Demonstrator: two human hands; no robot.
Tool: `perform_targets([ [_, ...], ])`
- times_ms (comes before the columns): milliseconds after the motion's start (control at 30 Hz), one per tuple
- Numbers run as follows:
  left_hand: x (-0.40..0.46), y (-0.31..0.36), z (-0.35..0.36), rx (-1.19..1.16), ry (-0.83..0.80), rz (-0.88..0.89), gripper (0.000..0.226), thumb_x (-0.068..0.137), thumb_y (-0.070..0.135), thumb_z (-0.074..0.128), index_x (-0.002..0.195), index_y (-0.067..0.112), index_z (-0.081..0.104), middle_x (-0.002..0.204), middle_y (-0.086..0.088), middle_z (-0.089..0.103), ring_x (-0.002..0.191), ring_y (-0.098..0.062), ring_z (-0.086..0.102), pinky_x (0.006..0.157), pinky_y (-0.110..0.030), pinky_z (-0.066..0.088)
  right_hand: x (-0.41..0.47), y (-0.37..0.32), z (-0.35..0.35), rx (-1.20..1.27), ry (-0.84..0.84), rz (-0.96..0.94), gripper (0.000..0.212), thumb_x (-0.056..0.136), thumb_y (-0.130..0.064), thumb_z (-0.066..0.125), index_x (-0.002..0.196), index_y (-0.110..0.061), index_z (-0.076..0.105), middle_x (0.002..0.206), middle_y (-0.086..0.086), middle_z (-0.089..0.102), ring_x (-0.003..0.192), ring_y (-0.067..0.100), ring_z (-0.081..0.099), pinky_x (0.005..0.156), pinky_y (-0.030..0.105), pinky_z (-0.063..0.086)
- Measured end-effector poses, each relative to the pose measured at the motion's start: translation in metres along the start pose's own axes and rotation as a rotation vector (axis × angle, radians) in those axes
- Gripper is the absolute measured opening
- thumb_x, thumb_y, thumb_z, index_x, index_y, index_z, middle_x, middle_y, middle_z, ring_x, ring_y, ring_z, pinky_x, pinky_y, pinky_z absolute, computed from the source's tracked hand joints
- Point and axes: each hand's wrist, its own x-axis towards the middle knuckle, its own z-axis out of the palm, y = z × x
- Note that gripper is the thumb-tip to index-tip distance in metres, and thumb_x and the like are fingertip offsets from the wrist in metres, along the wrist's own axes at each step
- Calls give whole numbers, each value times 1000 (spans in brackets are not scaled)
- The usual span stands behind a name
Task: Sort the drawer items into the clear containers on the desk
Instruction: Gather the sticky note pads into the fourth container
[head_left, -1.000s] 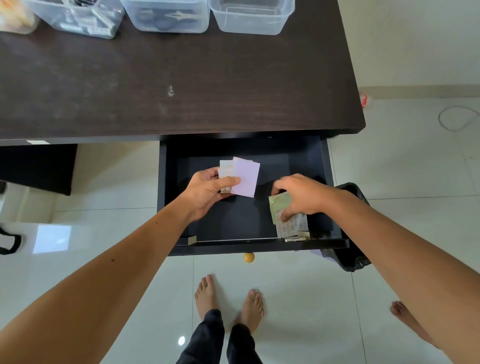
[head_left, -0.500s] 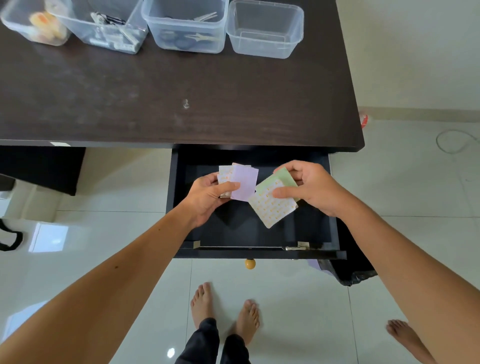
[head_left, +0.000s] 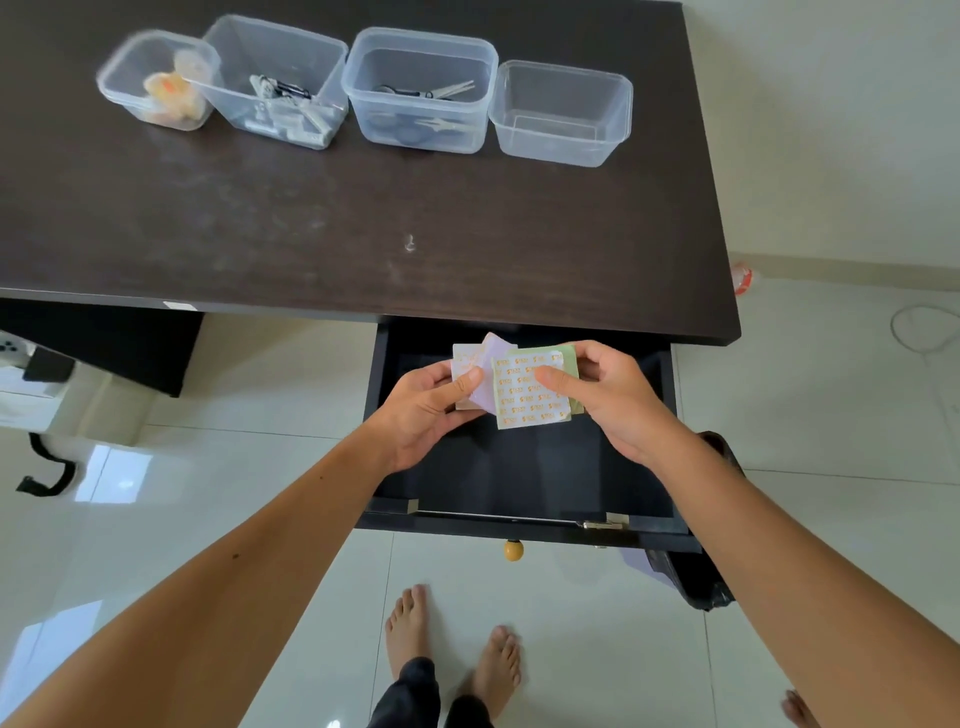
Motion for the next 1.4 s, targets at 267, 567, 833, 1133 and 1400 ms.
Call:
perform_targets([
  [267, -8, 26, 6, 72, -12, 45, 56, 87, 35, 71, 133, 3, 64, 126, -13, 73, 120, -28, 69, 97, -37, 58, 2, -27, 7, 40, -107, 26, 46, 92, -23, 80, 134, -22, 62, 117, 2, 79, 108, 18, 77, 94, 44, 63],
  [567, -16, 66, 22, 113, -135, 42, 51, 92, 35, 68, 131, 2, 66, 129, -15, 72, 122, -27, 68, 102, -35, 54, 3, -69, -4, 33, -148, 38, 57, 91, -32, 81, 143, -21, 59, 123, 3, 77, 112, 17, 76, 104, 47, 58],
  [833, 3, 118, 30, 100, -176, 62, 48, 93, 34, 67, 129, 2, 68, 129, -16, 72, 120, -27, 68, 100, -34, 55, 21, -117, -13, 116, -141, 50, 44, 92, -26, 80, 134, -23, 67, 122, 4, 78, 112, 19, 76, 99, 45, 61],
  [1133, 67, 201, 56, 59, -90, 96, 51, 93, 32, 71, 129, -4, 65, 112, -11, 76, 107, -22, 71, 89, -32, 59, 74, -178, -26, 255, 47, -46, 37, 92, -24, 80, 126, -11, 71, 118, 5, 80, 112, 21, 76, 100, 46, 60],
  [1400, 125, 280, 90, 115, -85, 147, 23, 98, 28, 70, 104, 7, 75, 99, -8, 80, 92, -17, 75, 86, -34, 60, 133, -226, -47, 334, 245, -119, 32, 91, -23, 82, 117, -5, 77, 114, 9, 81, 109, 23, 78, 103, 47, 59],
])
